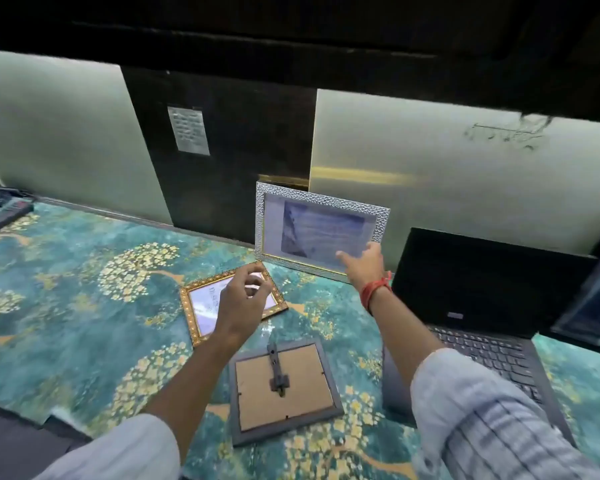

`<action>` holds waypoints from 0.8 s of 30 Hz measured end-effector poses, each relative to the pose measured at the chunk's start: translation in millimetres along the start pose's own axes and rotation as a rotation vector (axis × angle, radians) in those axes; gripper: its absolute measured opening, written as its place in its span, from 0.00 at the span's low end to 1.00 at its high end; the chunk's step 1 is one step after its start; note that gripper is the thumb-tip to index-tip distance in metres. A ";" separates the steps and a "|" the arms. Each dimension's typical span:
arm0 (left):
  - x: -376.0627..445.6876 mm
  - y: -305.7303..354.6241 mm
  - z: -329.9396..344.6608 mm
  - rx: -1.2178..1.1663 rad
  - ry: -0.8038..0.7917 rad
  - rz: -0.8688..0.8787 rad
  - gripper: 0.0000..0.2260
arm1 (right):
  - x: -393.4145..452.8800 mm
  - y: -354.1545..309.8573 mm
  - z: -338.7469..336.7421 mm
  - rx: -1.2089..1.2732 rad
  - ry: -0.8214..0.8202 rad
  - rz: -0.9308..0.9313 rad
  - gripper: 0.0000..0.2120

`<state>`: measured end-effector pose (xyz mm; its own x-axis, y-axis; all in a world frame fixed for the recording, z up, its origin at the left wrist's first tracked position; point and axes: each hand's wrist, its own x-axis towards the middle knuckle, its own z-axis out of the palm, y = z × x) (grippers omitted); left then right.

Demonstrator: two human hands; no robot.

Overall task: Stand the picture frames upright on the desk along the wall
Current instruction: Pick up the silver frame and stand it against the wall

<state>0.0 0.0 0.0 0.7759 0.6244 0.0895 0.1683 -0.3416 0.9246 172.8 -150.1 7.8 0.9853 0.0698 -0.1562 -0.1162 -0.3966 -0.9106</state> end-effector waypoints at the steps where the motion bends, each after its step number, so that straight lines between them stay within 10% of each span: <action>1: 12.2 -3.8 3.3 -0.008 0.000 -0.007 0.11 | 16.0 -4.7 5.4 0.007 0.065 0.048 0.34; 15: 115.7 -44.7 1.6 -0.007 -0.114 0.054 0.10 | 120.2 13.8 38.2 0.093 0.440 0.157 0.18; 24: 177.6 11.4 7.8 0.392 -0.079 0.500 0.25 | 53.2 -57.0 39.7 -0.049 0.545 -0.581 0.09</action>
<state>144.5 101.6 23.5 0.8584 0.2743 0.4334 -0.0275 -0.8192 0.5729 226.9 -87.4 36.2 0.8103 -0.1750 0.5593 0.4284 -0.4745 -0.7690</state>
